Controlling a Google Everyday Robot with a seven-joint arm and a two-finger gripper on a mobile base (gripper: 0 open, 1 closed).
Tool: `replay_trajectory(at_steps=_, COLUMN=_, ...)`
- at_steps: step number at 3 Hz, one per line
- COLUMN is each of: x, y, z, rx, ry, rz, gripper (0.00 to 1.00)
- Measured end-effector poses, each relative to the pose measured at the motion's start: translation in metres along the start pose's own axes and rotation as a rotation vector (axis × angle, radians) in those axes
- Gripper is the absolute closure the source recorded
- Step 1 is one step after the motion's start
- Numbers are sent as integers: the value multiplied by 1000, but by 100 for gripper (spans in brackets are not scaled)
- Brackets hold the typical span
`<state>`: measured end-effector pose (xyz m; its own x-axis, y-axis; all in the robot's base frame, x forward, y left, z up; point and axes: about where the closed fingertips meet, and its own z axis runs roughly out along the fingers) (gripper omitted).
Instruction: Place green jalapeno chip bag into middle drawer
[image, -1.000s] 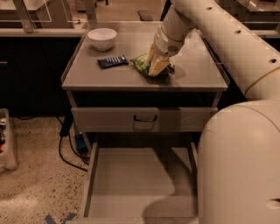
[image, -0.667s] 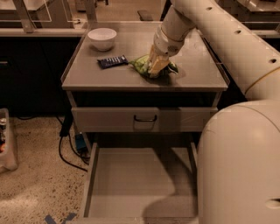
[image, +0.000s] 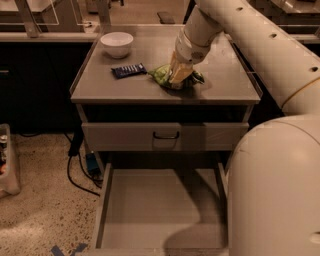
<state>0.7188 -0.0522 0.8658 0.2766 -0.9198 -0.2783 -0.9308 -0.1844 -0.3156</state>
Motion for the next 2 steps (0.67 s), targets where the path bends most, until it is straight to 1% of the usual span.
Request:
replay_trajectory(at_steps=1, x=-25, y=-1, z=-28, rx=33, ry=-3, rz=-68, gripper=100)
replay_trajectory(at_steps=2, x=-53, y=6, z=-74, rx=102, ry=19, rz=-141, gripper=100)
